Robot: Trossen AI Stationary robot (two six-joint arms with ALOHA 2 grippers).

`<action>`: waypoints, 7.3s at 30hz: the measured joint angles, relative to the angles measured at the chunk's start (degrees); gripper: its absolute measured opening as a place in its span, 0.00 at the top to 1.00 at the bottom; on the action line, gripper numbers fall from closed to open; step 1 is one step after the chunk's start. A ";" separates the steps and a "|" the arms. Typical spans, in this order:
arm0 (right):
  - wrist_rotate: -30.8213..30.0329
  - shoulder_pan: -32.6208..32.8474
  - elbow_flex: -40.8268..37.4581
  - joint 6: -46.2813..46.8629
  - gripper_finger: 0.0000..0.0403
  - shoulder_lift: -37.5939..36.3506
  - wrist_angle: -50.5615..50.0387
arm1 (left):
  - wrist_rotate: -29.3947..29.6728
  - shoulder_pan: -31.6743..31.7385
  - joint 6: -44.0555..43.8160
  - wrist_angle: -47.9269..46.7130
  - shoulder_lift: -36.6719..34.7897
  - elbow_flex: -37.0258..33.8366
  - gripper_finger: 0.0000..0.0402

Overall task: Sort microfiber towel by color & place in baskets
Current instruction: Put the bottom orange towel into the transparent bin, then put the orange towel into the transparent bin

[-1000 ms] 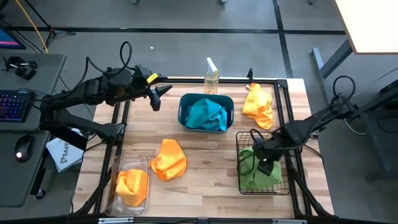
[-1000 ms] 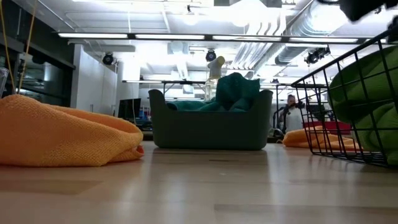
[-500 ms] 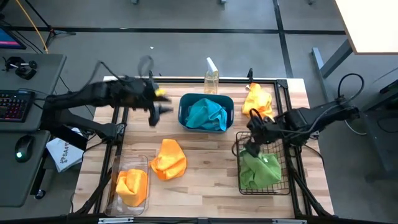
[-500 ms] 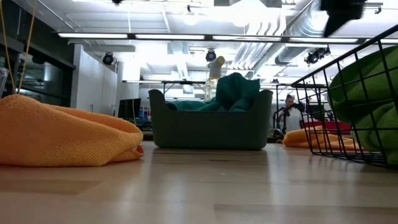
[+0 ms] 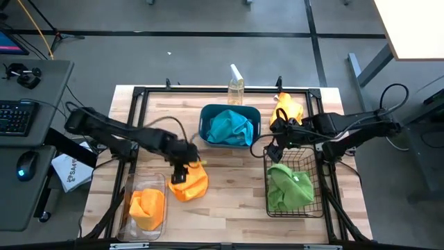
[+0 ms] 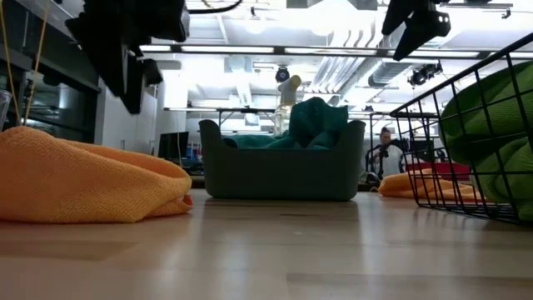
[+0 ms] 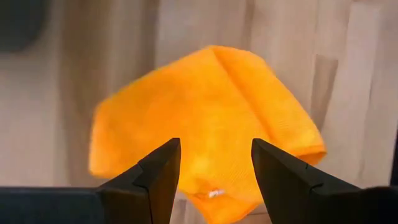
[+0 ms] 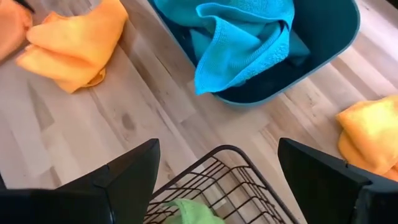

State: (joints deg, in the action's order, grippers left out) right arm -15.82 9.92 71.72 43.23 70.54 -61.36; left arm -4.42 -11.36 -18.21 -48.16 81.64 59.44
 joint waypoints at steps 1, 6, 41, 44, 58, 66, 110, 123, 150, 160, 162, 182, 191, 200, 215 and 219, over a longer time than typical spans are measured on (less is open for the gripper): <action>0.12 -0.34 0.00 -0.70 0.20 0.00 -0.04 | -0.04 -0.78 0.74 0.12 1.72 0.64 0.53; 0.85 -1.85 0.00 -3.17 0.20 0.00 -0.49 | -2.97 -3.72 2.88 0.34 9.47 2.21 0.49; -4.02 -2.45 -0.02 -3.29 0.20 -0.02 3.27 | -14.92 0.32 1.91 -7.39 -13.15 8.11 0.99; -5.35 -2.45 -0.02 -2.15 0.20 -0.02 4.19 | -14.66 -4.11 -4.23 -15.02 -16.70 13.13 0.99; -8.29 -2.80 -0.02 -1.73 0.20 0.00 5.57 | -4.07 -31.40 -25.55 -32.42 -12.81 12.65 1.00; -8.30 -2.80 -0.02 -2.30 0.20 0.00 5.53 | 1.85 -40.38 -28.24 -18.37 -3.89 4.11 1.00; -8.57 -2.80 -0.03 -2.78 0.20 0.02 4.65 | -24.08 -31.85 -31.22 -8.76 -13.47 -6.07 0.39; -7.53 -14.63 -10.95 15.78 0.20 -3.81 -2.29 | 7.11 -8.70 -18.17 -10.76 -21.61 7.70 0.39; 3.94 -53.75 -34.23 4.05 0.29 14.49 28.18 | 9.40 15.34 -5.93 22.46 -22.80 4.98 0.39; 3.40 -45.16 -34.06 -2.80 0.93 2.04 16.34 | 15.14 15.09 2.86 31.78 -26.38 5.00 0.39; 2.90 -44.00 -32.54 -3.20 0.97 -2.92 12.02 | 15.14 15.09 6.43 32.35 -26.70 5.00 0.39; -4.44 -17.86 -15.92 -9.99 1.00 -18.63 55.65 | 6.68 15.18 6.19 48.56 -15.23 5.00 0.39; -3.92 -8.52 -15.32 -13.69 1.00 -3.75 75.13 | -4.53 17.22 -2.64 49.40 -17.86 5.00 0.38; -2.26 -4.84 -8.91 -17.62 1.00 4.40 81.51 | -10.11 17.73 -5.18 43.39 -22.72 5.00 0.32; -0.05 -1.94 0.13 -26.89 1.00 9.99 81.36 | -2.91 17.71 2.39 43.69 -21.80 5.00 0.29; 0.31 -2.06 0.66 -27.78 1.00 10.97 81.72 | -4.54 17.34 1.77 45.68 -21.08 5.00 0.29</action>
State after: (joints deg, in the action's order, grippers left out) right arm -15.50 7.85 72.38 15.46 81.52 20.36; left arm -8.97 5.98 -16.44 -2.47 60.56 64.45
